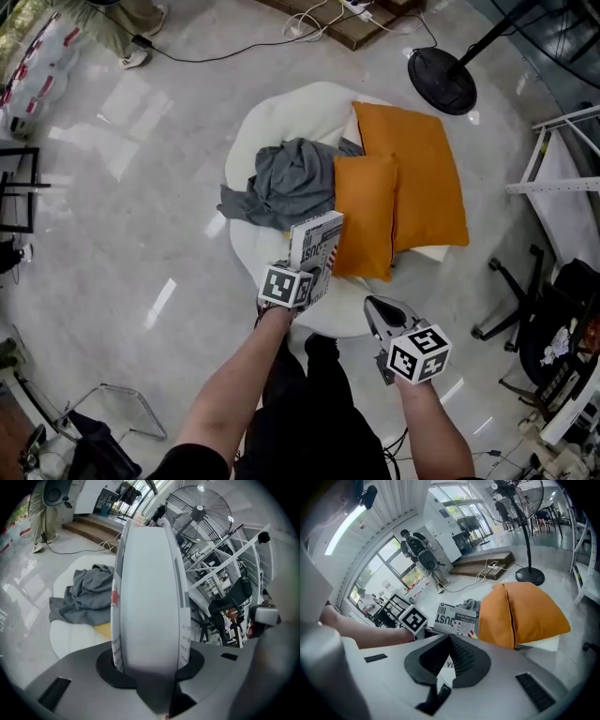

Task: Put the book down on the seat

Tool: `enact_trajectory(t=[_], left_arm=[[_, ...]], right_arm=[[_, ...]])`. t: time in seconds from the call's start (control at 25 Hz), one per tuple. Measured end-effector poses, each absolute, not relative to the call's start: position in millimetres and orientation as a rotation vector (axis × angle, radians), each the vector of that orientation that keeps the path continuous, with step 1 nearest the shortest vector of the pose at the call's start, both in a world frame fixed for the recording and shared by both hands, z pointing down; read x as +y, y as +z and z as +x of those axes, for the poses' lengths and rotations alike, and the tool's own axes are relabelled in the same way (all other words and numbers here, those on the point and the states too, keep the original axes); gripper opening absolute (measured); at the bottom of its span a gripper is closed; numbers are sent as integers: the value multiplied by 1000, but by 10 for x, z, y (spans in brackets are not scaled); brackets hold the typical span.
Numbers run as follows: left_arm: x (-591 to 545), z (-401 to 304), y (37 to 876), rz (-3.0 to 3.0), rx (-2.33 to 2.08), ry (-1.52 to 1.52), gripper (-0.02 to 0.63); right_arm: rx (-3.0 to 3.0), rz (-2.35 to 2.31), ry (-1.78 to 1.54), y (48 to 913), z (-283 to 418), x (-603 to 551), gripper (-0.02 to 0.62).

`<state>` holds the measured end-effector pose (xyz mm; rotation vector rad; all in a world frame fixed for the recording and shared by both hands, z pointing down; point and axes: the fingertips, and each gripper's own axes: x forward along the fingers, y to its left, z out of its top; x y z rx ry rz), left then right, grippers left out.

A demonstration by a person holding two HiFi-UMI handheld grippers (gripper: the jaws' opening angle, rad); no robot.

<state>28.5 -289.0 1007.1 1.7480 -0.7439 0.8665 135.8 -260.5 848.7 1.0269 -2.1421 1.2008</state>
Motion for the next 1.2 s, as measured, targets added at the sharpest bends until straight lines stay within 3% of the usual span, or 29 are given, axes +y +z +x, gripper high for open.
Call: enact_trajectory(t=[0.4,0.56,0.92,1.2], left_arm=[[-3145,317,10600,1683,-771,856,167],[-3220,50,10646,1743,-811,1107,264],[-3270,-533,10020,1725,-870,1257,285],[-3190,-485,9079,1934,-767,1111,285]], right_arm=[[-2073,1004,1252,8869,1493,-2308,14],[-2073,1006,1260,8801,1445,-2281,15],[-2128,1027,1245,8285,1130,-2510,15],[-2175,1009,1221,7808,729,-2568,14]])
